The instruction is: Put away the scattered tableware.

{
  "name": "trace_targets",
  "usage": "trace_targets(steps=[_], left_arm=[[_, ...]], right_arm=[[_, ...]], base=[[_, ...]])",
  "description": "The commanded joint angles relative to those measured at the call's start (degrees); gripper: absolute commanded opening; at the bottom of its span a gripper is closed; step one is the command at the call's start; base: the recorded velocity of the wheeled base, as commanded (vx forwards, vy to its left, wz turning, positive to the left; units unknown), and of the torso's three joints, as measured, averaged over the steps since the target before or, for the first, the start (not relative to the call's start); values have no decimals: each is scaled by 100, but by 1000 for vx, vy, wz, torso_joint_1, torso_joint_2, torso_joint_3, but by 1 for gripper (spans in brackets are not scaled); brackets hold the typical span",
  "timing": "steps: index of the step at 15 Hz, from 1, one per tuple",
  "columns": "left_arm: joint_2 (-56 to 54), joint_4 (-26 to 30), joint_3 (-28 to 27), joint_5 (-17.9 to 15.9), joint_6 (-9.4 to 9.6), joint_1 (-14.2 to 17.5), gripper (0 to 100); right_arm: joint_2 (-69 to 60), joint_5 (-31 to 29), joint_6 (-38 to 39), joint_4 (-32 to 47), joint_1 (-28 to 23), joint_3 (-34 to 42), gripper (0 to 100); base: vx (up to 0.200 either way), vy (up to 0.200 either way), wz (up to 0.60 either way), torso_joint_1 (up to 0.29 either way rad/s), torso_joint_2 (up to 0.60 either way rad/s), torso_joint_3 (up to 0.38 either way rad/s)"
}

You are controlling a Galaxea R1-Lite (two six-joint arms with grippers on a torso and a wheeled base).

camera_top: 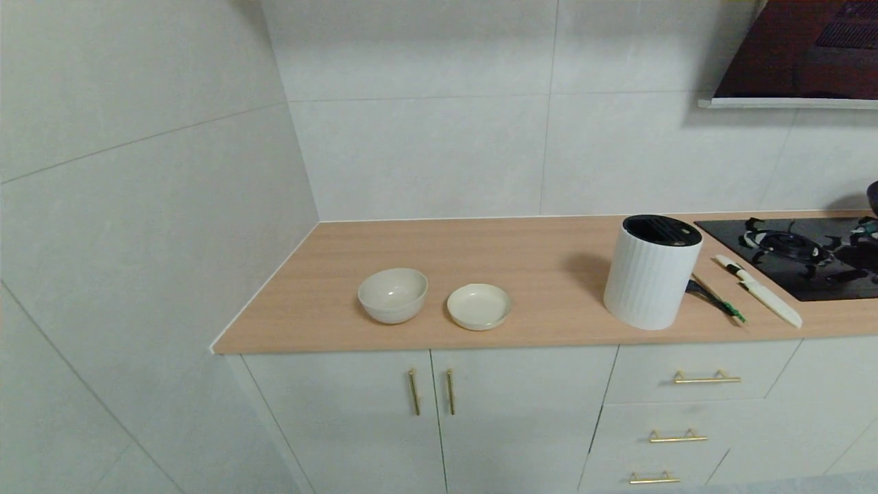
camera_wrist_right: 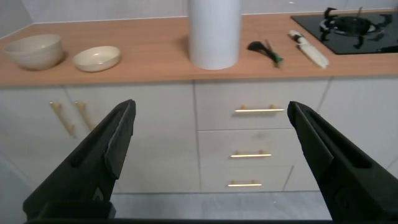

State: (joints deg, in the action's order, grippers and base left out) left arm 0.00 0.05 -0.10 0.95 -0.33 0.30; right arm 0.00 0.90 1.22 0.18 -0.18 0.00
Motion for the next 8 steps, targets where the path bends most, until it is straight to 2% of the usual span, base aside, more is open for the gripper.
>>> trace_targets(steps=[1, 8], left_arm=[[9, 4, 1, 2, -2, 5, 100], [9, 4, 1, 2, -2, 5, 100]], right_arm=[[9, 6, 1, -1, 1, 0, 100], [9, -2, 1, -1, 1, 0, 100]], base=[[0, 200, 0, -2, 2, 2], [0, 200, 0, 2, 2, 1]])
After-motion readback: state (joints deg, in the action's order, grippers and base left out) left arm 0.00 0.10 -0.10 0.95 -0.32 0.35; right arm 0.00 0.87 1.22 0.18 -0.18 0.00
